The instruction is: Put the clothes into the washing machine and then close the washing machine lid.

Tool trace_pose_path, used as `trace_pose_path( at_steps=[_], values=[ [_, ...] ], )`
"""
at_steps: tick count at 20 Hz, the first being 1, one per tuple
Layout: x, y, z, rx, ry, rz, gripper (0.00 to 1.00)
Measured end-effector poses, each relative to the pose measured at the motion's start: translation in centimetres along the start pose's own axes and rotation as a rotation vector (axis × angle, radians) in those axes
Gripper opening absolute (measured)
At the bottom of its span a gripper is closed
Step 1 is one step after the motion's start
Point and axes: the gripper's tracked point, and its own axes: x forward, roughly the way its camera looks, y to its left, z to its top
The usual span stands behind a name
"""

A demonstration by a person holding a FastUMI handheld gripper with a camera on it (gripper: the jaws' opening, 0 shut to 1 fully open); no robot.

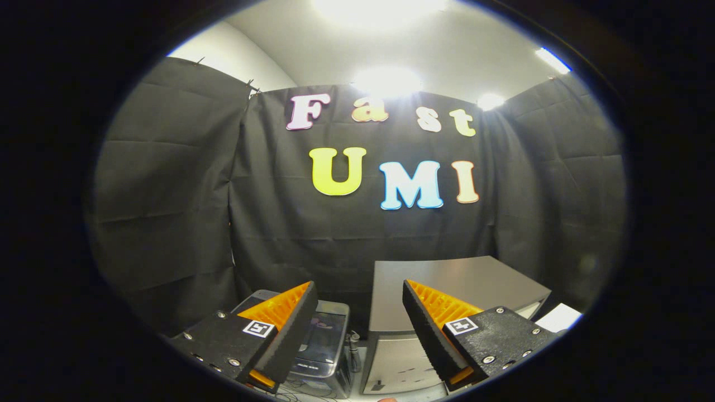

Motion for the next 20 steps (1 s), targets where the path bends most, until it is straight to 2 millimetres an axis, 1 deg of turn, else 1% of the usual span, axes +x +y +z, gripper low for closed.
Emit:
trace_pose_path(
  at_steps=[7, 9, 11, 13, 15, 20],
  values=[
    [-4.2, -6.9, 0.6, 0.025, -0.006, -0.051, 0.95],
    [-5.1, -8.2, 0.8, 0.017, -0.013, -0.063, 0.95],
    [-5.7, -9.4, 0.5, 0.016, -0.011, -0.077, 0.95],
    [-6.1, -10.4, 0.4, 0.032, -0.005, -0.089, 0.95],
    [-6.4, -10.9, 0.3, 0.056, -0.004, -0.095, 0.95],
    [-7.2, -11.2, 1.0, 0.069, -0.018, -0.094, 0.95]
  ],
)
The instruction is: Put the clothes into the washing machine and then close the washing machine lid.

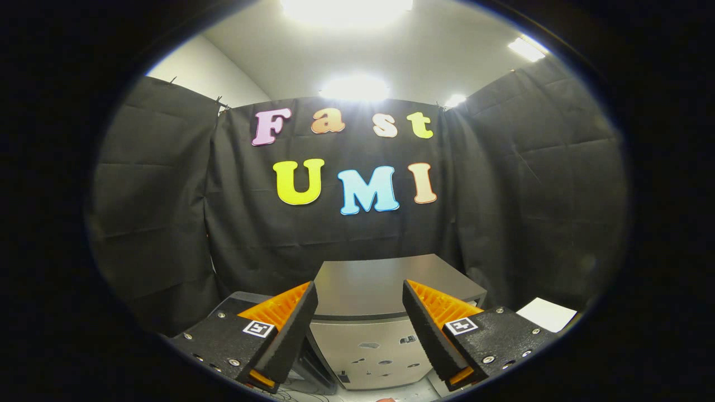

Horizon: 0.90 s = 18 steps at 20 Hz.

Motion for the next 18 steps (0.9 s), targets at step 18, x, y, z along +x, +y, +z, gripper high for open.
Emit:
trace_pose_path(
  at_steps=[18],
  values=[
    [-2.3, -0.4, 1.2, 0.009, -0.073, -0.004, 0.95]
  ],
)
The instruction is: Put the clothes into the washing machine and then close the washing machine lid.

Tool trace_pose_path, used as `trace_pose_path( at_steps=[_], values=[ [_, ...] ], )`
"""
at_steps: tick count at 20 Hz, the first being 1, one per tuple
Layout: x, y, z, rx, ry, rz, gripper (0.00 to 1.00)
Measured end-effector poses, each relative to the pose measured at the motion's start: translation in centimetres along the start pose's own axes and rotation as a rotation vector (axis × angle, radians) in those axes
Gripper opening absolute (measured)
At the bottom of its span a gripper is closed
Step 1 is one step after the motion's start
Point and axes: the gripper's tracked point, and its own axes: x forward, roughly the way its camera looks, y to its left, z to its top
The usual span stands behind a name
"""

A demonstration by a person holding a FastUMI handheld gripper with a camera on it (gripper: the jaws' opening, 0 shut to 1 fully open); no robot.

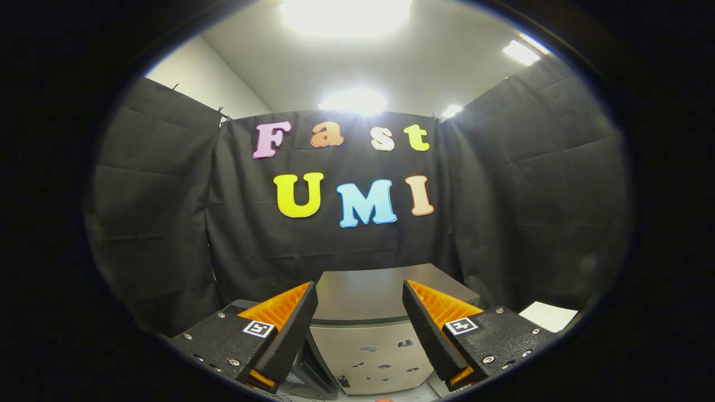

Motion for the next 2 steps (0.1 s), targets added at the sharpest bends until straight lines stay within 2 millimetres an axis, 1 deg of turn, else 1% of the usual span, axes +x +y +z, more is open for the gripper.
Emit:
trace_pose_path(
  at_steps=[2],
  values=[
    [0.01, 0.05, 0.19, -0.001, -0.007, 0.0, 0.95]
  ],
)
